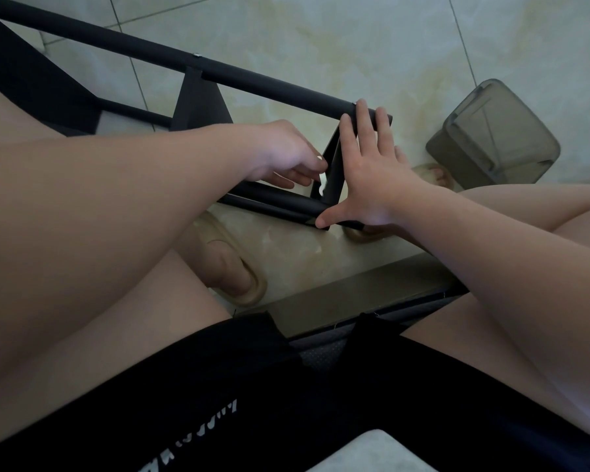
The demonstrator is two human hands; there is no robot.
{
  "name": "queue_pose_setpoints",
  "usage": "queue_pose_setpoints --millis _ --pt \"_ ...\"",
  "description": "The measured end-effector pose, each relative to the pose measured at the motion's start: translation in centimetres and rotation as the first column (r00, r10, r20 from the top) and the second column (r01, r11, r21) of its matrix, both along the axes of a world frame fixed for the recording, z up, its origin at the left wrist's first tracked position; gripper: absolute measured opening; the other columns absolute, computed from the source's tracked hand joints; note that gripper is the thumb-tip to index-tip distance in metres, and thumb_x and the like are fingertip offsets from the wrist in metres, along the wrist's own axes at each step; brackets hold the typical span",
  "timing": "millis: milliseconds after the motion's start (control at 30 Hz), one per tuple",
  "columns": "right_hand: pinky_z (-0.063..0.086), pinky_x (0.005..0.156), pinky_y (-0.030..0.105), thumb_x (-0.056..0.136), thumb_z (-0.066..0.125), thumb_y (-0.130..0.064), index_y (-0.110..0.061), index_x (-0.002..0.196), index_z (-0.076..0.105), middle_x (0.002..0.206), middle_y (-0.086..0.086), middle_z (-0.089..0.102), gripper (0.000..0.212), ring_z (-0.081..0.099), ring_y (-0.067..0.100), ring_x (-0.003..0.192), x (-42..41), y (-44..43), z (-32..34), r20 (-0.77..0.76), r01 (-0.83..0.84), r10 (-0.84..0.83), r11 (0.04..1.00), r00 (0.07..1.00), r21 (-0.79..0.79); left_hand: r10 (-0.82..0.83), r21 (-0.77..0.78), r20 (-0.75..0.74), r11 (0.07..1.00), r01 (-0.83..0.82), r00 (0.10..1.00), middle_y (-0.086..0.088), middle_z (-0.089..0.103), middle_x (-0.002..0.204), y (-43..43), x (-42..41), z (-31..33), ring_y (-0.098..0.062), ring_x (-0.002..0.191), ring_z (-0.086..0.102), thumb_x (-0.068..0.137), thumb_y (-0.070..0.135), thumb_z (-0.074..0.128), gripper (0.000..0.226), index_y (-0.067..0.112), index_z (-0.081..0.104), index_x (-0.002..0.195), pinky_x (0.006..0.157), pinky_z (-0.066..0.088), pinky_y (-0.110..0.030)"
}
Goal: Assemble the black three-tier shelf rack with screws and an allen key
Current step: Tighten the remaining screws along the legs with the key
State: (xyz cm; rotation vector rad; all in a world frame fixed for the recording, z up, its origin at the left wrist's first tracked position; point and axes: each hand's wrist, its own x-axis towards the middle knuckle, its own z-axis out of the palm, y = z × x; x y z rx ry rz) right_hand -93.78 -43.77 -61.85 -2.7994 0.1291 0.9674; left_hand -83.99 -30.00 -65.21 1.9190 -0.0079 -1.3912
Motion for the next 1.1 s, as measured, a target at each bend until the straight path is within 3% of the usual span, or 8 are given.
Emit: queue_pose_setpoints --millis 233,500,633,1100 --pt "0.013 0.122 0.062 0.06 0.079 -0.078 -0.01 0.158 -0.021 0.163 0.01 -0.035 0.156 -0.029 0.037 0.15 0.07 -0.07 -0.14 0.006 -0.001 0.001 1.0 1.0 0.007 0.077 0.06 -0.026 0.995 -0.075 0.997 0.01 0.076 0.073 -0.5 -0.2 0.31 -0.007 0.075 0.072 0.099 0.019 0.06 0.012 0.021 0.071 0.093 0.073 0.053 -0.027" --pt "0.013 0.122 0.062 0.06 0.079 -0.078 -0.01 0.158 -0.021 0.163 0.01 -0.035 0.156 -0.03 0.037 0.15 0.09 -0.13 -0.17 0.007 -0.002 0.002 1.0 1.0 0.011 0.116 0.084 0.017 0.99 -0.117 0.993 0.008 0.076 0.084 -0.72 -0.28 0.57 -0.012 0.081 0.07 0.099 0.025 0.059 0.012 0.025 0.071 0.096 0.07 0.051 -0.029" --pt "0.014 0.123 0.062 0.06 0.078 -0.078 -0.009 0.158 -0.021 0.163 0.01 -0.034 0.155 -0.029 0.037 0.15 0.07 -0.05 -0.15 0.009 -0.003 0.003 1.0 1.0 0.006 0.129 0.065 0.01 0.989 -0.129 0.992 0.009 0.075 0.079 -0.77 -0.23 0.52 -0.011 0.08 0.07 0.099 0.024 0.058 0.012 0.024 0.069 0.097 0.07 0.05 -0.027" --pt "0.015 0.123 0.061 0.059 0.078 -0.079 -0.009 0.158 -0.02 0.163 0.01 -0.034 0.156 -0.029 0.037 0.15 0.05 -0.03 -0.16 0.011 -0.002 0.002 1.0 1.0 0.001 0.063 0.036 -0.034 0.997 -0.062 0.997 0.008 0.076 0.075 -0.69 -0.24 0.41 -0.012 0.079 0.071 0.099 0.024 0.056 0.01 0.023 0.067 0.098 0.072 0.051 -0.028"
